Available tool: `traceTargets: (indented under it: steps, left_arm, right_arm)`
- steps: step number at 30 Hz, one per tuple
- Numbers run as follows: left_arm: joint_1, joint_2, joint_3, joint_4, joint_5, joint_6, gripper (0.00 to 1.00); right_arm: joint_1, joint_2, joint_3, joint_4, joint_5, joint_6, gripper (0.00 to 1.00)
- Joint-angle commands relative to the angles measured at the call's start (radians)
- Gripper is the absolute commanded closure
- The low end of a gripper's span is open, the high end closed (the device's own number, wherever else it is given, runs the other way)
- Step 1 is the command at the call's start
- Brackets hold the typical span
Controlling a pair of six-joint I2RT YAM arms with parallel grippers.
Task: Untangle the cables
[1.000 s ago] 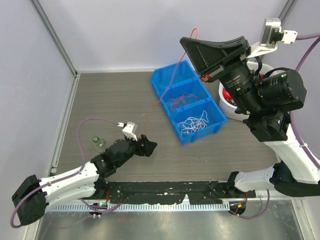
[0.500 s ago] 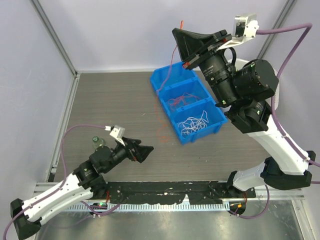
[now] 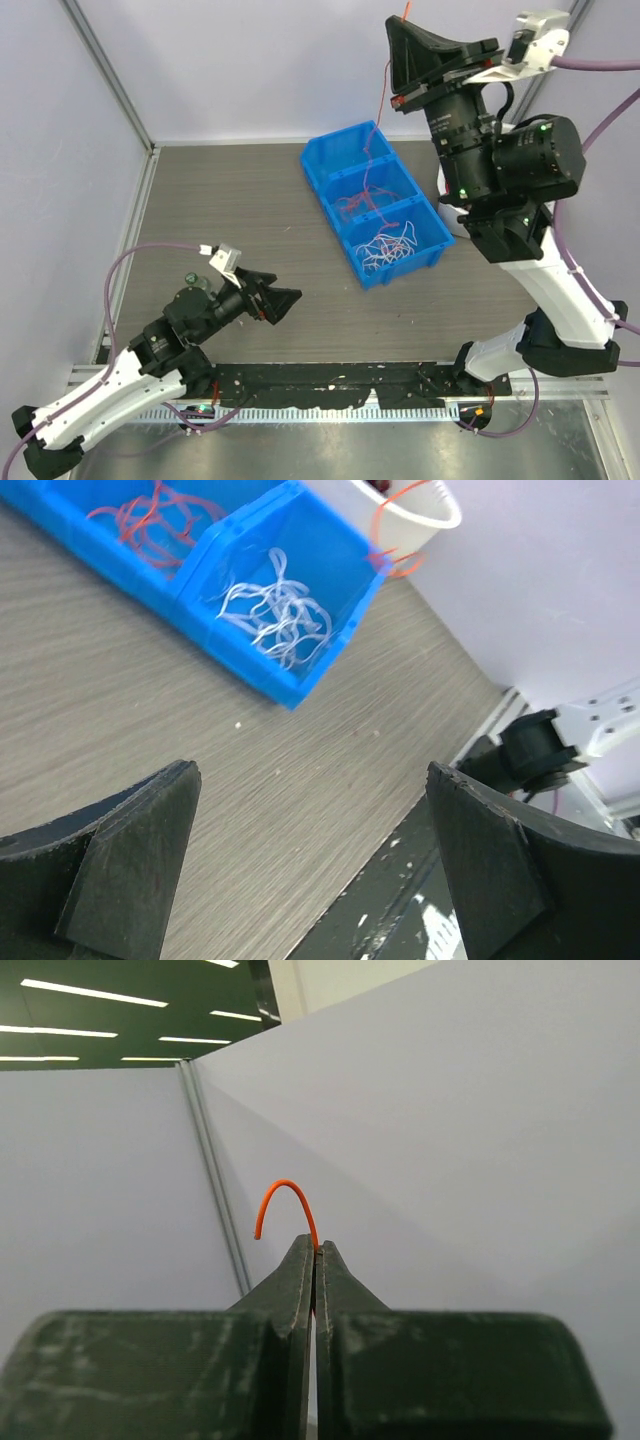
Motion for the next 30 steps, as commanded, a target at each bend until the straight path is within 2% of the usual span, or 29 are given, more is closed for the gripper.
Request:
traceTargets:
  steps: [1, 6, 12, 21, 25, 30]
  left_arm:
    - [0.003, 0.058, 0.133, -0.012, 0.091, 0.075, 0.0]
    - [0.003, 0.083, 0.173, -0.014, 0.134, 0.093, 0.0]
    - [0.003, 0.067, 0.178, -0.012, 0.143, 0.086, 0.0]
    - [0.002, 0.029, 0.197, -0.058, 0.132, 0.104, 0.0]
    - [0.003, 0.014, 0.197, -0.083, 0.111, 0.113, 0.0]
    - [0.002, 0.003, 0.196, -0.09, 0.111, 0.118, 0.0]
  right_arm:
    - [-0.022, 0.056, -0.014, 0.121, 0.074, -0.151, 0.99]
    - [-0.064, 0.136, 0.071, 0.136, 0.088, -0.218, 0.99]
    - [-0.203, 0.176, 0.091, 0.119, 0.043, -0.1, 0.99]
    - [-0.467, 0.212, -0.043, 0.152, -0.036, 0.114, 0.99]
    - [-0.536, 0.237, -0.073, 0.135, -0.047, 0.188, 0.99]
    - [-0.564, 0.211, -0.235, 0.191, -0.05, 0.204, 0.99]
